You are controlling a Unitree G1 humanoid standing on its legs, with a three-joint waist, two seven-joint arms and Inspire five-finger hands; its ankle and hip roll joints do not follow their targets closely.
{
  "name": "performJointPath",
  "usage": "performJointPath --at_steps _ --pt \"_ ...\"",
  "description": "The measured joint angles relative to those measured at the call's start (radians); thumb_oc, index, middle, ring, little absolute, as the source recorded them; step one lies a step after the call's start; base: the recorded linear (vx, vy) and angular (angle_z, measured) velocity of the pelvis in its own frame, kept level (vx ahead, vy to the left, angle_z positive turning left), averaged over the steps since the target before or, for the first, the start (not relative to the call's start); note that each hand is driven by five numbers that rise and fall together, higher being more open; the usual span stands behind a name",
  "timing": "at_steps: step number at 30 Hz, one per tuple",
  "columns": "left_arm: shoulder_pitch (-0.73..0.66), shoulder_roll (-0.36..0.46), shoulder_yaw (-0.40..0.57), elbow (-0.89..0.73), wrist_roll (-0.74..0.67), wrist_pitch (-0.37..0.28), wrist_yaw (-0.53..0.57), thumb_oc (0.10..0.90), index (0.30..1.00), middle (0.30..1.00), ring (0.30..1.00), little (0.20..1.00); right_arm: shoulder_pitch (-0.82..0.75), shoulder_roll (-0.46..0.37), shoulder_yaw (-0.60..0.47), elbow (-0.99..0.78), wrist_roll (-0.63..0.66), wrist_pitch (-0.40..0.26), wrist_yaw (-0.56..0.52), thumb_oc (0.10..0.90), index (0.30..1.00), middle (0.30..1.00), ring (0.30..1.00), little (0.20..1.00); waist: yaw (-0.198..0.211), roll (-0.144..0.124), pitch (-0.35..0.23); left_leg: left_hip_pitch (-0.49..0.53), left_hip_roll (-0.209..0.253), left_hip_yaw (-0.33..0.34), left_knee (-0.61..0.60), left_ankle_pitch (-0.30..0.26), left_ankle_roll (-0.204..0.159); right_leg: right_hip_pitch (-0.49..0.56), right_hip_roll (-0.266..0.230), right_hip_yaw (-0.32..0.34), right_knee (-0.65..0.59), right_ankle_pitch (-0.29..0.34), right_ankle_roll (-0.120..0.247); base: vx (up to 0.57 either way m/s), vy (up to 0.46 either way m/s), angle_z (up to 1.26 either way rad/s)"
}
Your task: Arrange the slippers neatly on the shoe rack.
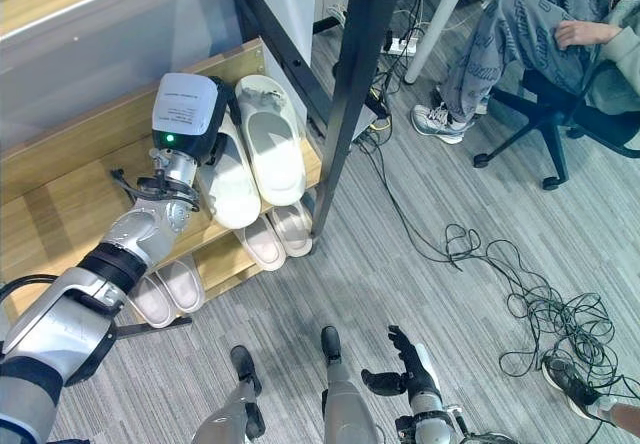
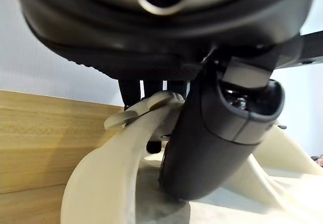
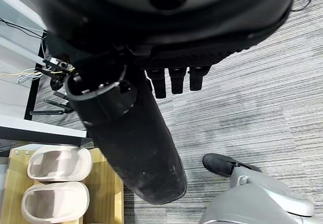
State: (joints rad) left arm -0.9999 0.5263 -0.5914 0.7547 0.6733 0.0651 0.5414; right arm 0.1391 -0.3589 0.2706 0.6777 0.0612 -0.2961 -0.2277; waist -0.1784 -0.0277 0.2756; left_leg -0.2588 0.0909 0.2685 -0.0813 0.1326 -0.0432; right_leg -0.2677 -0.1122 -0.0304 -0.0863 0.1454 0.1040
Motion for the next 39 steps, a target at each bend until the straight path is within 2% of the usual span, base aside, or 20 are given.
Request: performJointPath --at_steps 17,28,34,39 --pt "0.008 -0.032 0.018 -0.013 -0.04 0.015 -0.075 0.8 0.9 0.9 0.9 0.9 -0.024 0.011 -0.001 0.081 0.031 0.011 0.014 0.8 0.9 0.9 0.9 0.9 0.015 0.001 0.0 0.018 -0.001 -0.015 0.0 0.007 0.002 0.026 0.0 -0.01 0.0 0.003 -0.002 0.0 -0.002 0.01" --pt "0.052 -0.031 0.052 -0.053 -0.039 0.015 -0.072 0.8 0.9 0.9 0.9 0.9 -0.03 0.021 -0.001 0.085 0.039 0.012 0.014 0.8 0.9 0.9 0.9 0.9 0.016 0.002 -0.001 0.021 -0.001 -0.023 0.0 0.01 0.002 0.032 0.0 -0.015 0.0 0.003 -0.002 0.0 -0.002 0.01" --pt "0.112 -0.031 0.113 -0.098 -0.055 -0.009 -0.066 0.8 0.9 0.9 0.9 0.9 -0.033 0.033 -0.001 0.096 0.039 0.012 0.014 0.8 0.9 0.9 0.9 0.9 0.017 0.002 -0.001 0.023 0.0 -0.024 0.0 0.01 0.002 0.035 0.001 -0.016 0.0 0.003 -0.003 0.0 0.0 0.0" --pt "0.116 -0.031 0.115 -0.098 -0.08 -0.009 -0.065 0.8 0.9 0.9 0.9 0.9 -0.034 0.039 -0.001 0.116 0.039 0.015 0.014 0.8 0.9 0.9 0.9 0.9 0.018 0.002 -0.001 0.028 -0.001 -0.026 0.0 0.01 0.002 0.041 0.0 -0.017 0.0 0.003 -0.003 0.0 0.0 0.0"
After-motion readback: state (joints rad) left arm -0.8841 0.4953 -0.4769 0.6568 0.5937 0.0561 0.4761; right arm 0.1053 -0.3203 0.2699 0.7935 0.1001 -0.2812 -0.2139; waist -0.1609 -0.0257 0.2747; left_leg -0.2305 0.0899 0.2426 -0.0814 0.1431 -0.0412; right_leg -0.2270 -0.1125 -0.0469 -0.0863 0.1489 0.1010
